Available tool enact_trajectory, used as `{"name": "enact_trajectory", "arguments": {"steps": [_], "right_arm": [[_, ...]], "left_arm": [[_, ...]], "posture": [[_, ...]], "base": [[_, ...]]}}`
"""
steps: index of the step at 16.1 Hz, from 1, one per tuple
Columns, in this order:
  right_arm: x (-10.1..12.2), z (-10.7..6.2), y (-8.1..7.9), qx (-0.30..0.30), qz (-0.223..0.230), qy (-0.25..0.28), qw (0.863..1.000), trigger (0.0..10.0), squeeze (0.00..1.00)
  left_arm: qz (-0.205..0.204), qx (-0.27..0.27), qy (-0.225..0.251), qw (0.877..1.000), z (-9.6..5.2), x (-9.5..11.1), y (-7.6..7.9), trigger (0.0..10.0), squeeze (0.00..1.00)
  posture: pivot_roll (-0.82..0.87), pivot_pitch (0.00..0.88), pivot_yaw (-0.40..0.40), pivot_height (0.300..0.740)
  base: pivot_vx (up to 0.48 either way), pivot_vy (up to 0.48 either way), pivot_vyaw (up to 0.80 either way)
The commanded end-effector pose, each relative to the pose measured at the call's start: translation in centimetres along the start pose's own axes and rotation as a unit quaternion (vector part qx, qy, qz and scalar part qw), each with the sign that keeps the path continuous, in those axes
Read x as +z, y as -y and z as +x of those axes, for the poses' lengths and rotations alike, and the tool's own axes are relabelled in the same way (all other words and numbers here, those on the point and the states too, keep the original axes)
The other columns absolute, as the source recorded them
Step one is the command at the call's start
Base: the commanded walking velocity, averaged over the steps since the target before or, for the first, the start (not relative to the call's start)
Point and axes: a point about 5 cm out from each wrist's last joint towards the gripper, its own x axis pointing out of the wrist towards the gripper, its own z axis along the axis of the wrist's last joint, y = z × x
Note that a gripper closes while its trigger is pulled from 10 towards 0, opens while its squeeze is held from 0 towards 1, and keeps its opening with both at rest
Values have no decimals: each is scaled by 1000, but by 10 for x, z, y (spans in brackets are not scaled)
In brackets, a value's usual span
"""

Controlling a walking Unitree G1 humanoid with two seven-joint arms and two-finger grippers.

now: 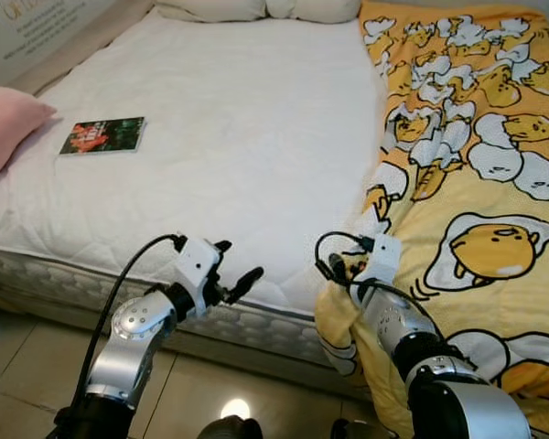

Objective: Clean up the room

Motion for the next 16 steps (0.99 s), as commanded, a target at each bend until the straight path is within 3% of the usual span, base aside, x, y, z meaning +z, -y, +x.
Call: {"name": "enact_trajectory", "arguments": {"steps": [1,9,12,16], "right_arm": [[-17,-1,1,-5,8,-35,999,0,0],[-28,-3,1,13,2,-61,998,0,0],[-19,-3,0,20,-46,-28,998,0,0],[-26,-7,8,29,-63,-29,997,0,0]], "left_arm": [[0,-1,2,1000,3,3,-1,10000,0],[-10,-6,10,1000,19,9,1,10000,0],[-16,-12,14,1000,22,8,3,10000,0],[-14,-15,14,1000,22,7,6,10000,0]], "posture": [[13,88,67,740],[-28,82,71,740],[-36,80,69,740],[-38,83,62,740]], "base": [[0,0,0],[0,0,0],[0,0,0],[0,0,0]]}}
